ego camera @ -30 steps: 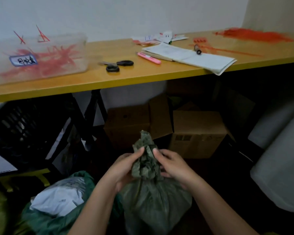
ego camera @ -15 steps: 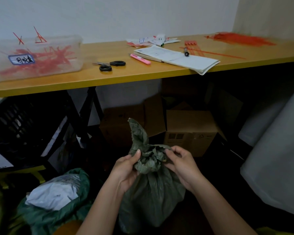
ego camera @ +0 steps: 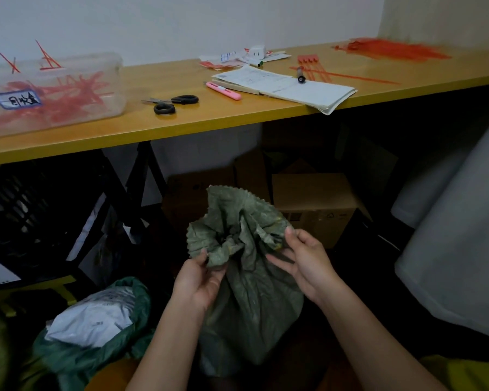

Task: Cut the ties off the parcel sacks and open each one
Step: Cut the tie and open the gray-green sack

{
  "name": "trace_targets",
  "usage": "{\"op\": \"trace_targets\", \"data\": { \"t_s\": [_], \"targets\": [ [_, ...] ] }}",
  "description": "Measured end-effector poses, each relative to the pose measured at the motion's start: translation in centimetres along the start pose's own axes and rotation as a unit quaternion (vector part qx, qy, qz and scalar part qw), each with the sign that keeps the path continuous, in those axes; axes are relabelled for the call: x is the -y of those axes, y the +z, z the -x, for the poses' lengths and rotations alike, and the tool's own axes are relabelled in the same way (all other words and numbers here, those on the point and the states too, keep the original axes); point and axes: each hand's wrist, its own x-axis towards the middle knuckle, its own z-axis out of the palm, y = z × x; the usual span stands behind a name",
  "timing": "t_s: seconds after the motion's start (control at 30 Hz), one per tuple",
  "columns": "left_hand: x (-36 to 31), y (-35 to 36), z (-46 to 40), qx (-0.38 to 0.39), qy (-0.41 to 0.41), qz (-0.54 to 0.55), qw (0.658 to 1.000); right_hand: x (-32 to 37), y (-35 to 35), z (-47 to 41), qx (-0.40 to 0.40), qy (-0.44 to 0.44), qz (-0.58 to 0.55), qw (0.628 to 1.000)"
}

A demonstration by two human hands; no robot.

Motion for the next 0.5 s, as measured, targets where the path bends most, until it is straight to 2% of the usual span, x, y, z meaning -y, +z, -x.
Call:
{"op": "trace_targets", "data": {
  "t_s": [0.13,0.3,0.4,0.5],
  "targets": [
    [-0.1,0.1,0.5,-0.011,0.004,-0.039,0.999,0.0,-0.2,0.0,-0.015,-0.014,-0.034,0.999],
    [-0.8,-0.6,0.6,-0.019,0.001,0.021,1.0,0.7,-1.2,-0.6,-0.068,0.001,-0.158,0.985],
    [-0.3,-0.7,0.2,-0.049,-0.014,-0.007,0.999,0.4,-0.6,-0.7,-0.09,-0.008,-0.118,0.989],
    [0.6,0.4,0.4,-0.081,0.002,-0.136,0.987,-0.6,1.0,-0.5,-0.089,-0.026,-0.034,0.995]
  ]
}}
